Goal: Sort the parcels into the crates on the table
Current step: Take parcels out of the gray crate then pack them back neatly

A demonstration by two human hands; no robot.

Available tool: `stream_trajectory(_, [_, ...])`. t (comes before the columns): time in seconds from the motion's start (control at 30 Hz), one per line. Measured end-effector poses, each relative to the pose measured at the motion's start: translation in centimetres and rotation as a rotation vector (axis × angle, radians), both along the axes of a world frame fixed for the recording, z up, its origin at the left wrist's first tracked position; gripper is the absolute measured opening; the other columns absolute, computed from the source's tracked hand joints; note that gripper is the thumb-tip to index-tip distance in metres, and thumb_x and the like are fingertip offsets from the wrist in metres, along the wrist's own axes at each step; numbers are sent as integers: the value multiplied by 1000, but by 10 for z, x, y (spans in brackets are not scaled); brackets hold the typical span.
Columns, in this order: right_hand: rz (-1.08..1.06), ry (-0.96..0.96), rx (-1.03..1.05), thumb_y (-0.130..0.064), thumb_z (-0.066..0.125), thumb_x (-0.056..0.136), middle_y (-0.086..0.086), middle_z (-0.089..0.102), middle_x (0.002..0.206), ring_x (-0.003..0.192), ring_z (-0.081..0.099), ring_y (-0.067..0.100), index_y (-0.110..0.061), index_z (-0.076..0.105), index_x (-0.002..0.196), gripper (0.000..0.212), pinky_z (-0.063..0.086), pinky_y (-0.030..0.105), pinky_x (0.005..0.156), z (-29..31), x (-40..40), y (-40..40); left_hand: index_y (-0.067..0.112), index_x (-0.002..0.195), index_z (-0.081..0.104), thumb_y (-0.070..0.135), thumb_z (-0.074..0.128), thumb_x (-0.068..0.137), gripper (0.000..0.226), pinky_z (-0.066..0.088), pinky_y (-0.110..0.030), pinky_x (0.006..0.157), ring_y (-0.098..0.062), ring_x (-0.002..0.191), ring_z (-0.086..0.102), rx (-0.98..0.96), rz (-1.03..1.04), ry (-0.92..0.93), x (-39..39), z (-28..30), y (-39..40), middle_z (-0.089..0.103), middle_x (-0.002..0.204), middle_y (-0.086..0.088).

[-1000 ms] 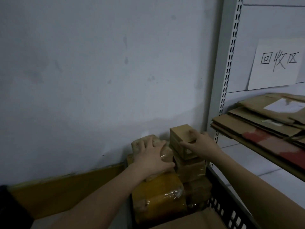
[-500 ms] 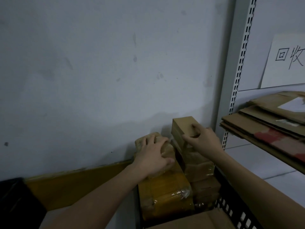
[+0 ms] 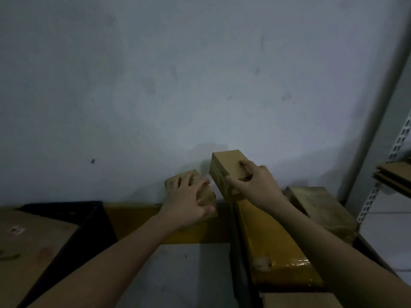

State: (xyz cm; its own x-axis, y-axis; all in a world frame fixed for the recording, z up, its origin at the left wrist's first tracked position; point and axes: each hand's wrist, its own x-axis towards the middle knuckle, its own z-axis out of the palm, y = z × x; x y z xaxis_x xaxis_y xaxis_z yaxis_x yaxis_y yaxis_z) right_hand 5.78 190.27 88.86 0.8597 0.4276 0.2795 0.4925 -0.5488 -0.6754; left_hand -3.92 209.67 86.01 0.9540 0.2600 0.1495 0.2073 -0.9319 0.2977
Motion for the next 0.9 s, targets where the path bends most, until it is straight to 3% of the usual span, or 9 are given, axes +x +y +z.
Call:
stream_trajectory(0.27, [117, 172, -112, -62, 63, 85, 8, 41, 133, 96, 52, 21, -30, 31, 151, 81, 52, 31, 86, -46, -38, 116, 47, 144, 26, 64, 62, 78, 77, 33, -59, 108, -32, 145, 5, 7, 46, 121, -64, -58, 108, 12, 159, 4])
stream_trajectory(0.37, [126, 238, -170, -62, 65, 83, 10, 42, 135, 103, 57, 28, -28, 32, 151, 83, 53, 38, 93, -81, -51, 152, 45, 142, 33, 61, 60, 70, 78, 35, -56, 107, -29, 145, 6, -44, 91, 139, -86, -90, 140, 13, 159, 3])
stream_trajectory(0.57, [112, 480, -323, -61, 68, 82, 10, 31, 142, 104, 49, 27, -31, 25, 153, 88, 51, 30, 78, -190, -90, 195, 46, 141, 31, 38, 55, 72, 73, 34, -60, 105, -26, 146, 0, -110, 126, 269, -136, -174, 167, 7, 159, 4])
stream_trajectory(0.7, [96, 554, -307, -58, 68, 83, 11, 28, 142, 122, 45, 37, -31, 20, 152, 89, 47, 49, 100, -260, -128, 201, 43, 145, 32, 43, 64, 77, 75, 35, -58, 105, -29, 146, -3, -124, 94, 318, -161, -228, 171, 1, 160, 2])
stream_trajectory(0.9, [31, 527, -248, -55, 70, 83, 12, 28, 142, 124, 40, 37, -28, 29, 146, 80, 46, 47, 99, -314, -171, 204, 44, 146, 31, 50, 71, 80, 77, 32, -64, 104, -27, 146, -12, -147, 99, 393, -180, -294, 171, -7, 160, 4])
